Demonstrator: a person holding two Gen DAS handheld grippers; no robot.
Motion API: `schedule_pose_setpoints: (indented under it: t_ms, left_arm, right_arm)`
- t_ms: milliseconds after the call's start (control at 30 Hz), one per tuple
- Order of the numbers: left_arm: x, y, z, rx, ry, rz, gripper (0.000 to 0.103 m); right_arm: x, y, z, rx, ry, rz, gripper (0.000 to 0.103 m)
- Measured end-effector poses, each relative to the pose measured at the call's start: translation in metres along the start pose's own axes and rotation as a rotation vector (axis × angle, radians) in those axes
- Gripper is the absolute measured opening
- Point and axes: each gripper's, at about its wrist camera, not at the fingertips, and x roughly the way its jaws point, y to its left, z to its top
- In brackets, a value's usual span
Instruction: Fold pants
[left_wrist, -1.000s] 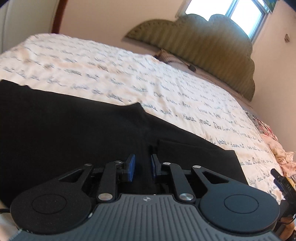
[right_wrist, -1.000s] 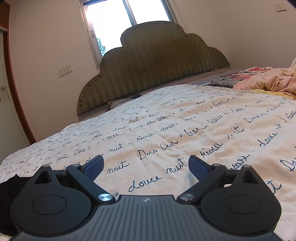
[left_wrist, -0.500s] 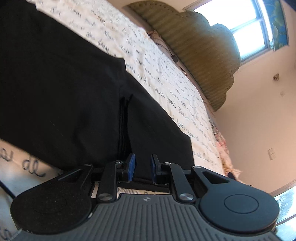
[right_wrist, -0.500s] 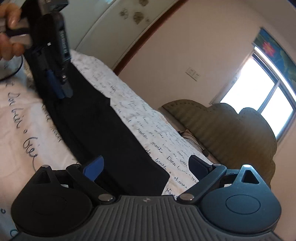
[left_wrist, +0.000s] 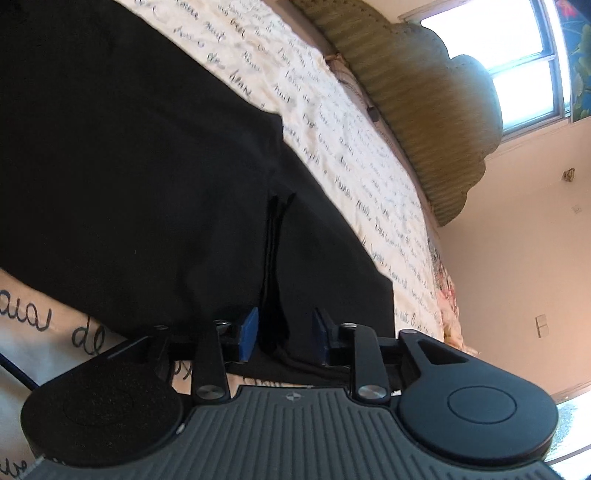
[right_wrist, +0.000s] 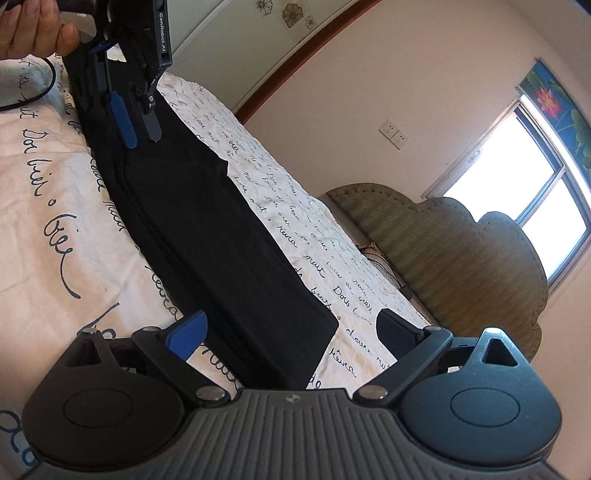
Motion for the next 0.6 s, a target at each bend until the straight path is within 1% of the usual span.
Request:
schedule_pose_setpoints:
  t_ms: [33,67,133,267,400,533,600]
  left_arm:
    - [0.003,0.000,0.000,-0.003,0.016,-0.009,0.038]
    - [0.006,0.000,-0.001,-0.008,0.031,-0.026,0.041]
    - [0.010,-0.003,0.000,0.001,0.023,-0.024,0.044]
    - [0.015,-0.002,0.000,-0.015,0.021,-0.008,0.044]
    - [0.005,0.000,-0.001,0.001,0.030,-0.001,0.045]
    - [0.015,-0.002,0.006,-0.029,0.038,0.005,0.045]
    - [0.022,-0.008,0.008,-0.026,0.043,0.010,0.046]
  right_arm:
    - [0.001,0.001,0.000,0.001,0.002,0.003,0.099]
    - [0.001,0.001,0.000,0.003,0.003,0.004,0.099]
    - [0.002,0.000,0.000,0.007,0.003,0.007,0.099]
    - [0.000,-0.003,-0.001,0.017,0.002,0.000,0.099]
    - [-0.002,-0.007,-0.003,0.034,0.003,-0.010,0.099]
    - [-0.002,-0.010,-0.004,0.059,-0.001,-0.009,0.099]
    - [0.000,-0.009,-0.003,0.069,-0.002,-0.004,0.099]
